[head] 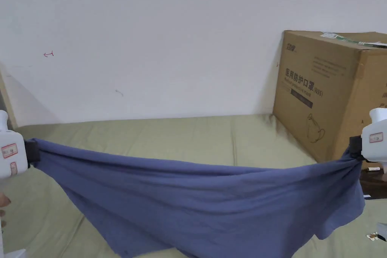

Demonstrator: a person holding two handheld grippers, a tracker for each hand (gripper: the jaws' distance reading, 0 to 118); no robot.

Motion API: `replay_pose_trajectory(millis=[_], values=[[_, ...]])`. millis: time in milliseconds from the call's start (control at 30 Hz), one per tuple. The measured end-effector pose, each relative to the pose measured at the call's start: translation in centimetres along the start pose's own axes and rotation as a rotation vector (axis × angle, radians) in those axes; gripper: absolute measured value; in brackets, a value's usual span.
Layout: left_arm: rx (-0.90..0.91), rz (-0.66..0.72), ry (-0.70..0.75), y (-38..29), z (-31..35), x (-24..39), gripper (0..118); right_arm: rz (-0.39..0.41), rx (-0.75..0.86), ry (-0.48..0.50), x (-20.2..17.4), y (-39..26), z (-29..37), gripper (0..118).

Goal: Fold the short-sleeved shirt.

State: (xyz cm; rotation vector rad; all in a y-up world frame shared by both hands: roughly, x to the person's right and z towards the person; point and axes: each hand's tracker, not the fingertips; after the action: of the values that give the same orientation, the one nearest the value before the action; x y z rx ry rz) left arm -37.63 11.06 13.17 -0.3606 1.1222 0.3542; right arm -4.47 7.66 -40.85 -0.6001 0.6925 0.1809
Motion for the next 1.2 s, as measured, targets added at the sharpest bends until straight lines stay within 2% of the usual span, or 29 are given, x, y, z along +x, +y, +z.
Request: replay_pose_trajectory(millis=[133, 233, 400, 567, 767, 867, 1033, 1200], values=[[-0.004, -0.019, 0.019, 1.1, -1.4, -0.1, 5, 0.025, -0.014, 0.023, -2.1, 0.7, -1.2, 4], [-0.014, 0.051, 0.018, 1.7, -3.0, -1.2, 5, 0.045, -0.013, 0.013, -3.8, 1.8, -2.7, 4], [-0.038, 0.010, 0.064, 3.7, -6.8, -2.0, 5, 0.087, -0.025, 0.013, -7.0, 4.5, -5.4, 4], [-0.032, 0.027, 0.084, 7.3, -10.8, -2.9, 5, 0.066, -0.002, 0.017, -10.0, 8.6, -8.6, 4], [0.034, 0.008, 0.101, 11.9, -14.6, -3.1, 5, 0.097, 0.023, 0.036, -14.3, 13.6, -12.6, 4], [0.075, -0.002, 0.113, 13.7, -15.3, -3.3, 5, 0.077, 0.045, 0.050, -15.6, 15.3, -13.7, 4], [0.142, 0.007, 0.116, 14.3, -16.2, -5.0, 5, 0.092, 0.053, 0.070, -17.3, 15.3, -15.0, 4], [0.077, 0.013, 0.144, 11.3, -19.0, -6.6, 5, 0.102, 0.002, 0.098, -18.1, 12.1, -16.9, 4]])
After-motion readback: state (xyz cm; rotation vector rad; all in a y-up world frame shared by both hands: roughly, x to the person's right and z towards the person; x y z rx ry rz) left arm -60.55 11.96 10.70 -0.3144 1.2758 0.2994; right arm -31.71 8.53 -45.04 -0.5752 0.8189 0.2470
